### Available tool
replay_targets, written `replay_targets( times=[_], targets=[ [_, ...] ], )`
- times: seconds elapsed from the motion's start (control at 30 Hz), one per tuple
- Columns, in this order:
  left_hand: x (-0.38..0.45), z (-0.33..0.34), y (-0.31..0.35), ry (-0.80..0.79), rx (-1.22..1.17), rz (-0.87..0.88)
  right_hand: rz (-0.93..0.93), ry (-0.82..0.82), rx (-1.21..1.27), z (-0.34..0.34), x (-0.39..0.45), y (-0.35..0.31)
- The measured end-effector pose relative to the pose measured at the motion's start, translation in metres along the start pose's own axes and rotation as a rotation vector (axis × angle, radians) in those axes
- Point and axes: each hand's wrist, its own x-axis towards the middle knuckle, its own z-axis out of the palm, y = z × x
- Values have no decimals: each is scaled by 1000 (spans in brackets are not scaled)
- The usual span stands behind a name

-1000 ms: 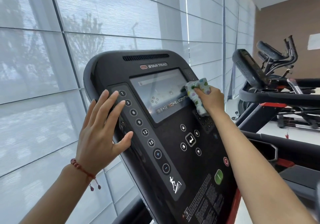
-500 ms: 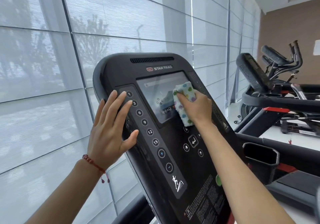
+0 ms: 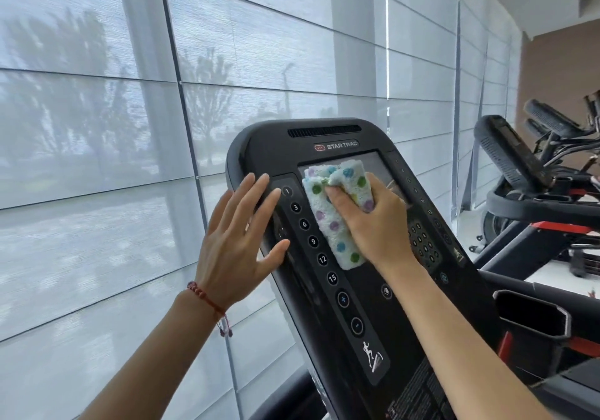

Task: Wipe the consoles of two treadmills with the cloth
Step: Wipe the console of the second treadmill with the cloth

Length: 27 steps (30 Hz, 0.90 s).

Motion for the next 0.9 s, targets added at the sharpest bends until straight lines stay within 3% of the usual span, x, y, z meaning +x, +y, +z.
replay_targets(
  times=[0.1, 0.2, 0.33, 0.5, 0.9],
  targets=[
    [12, -7, -26, -14, 30, -29, -99, 4, -118, 21, -11, -5],
    [24, -11, -48, -67, 58, -17, -133, 107, -224, 41, -16, -6],
    [27, -12, -60, -96, 65, 72, -93, 133, -245, 59, 21, -19],
    [24, -13, -56, -110, 40, 49, -63, 86, -241, 75, 65, -30],
    [21, -14, -45, -116, 40, -23, -133, 21, -176, 39, -26, -3]
  ],
)
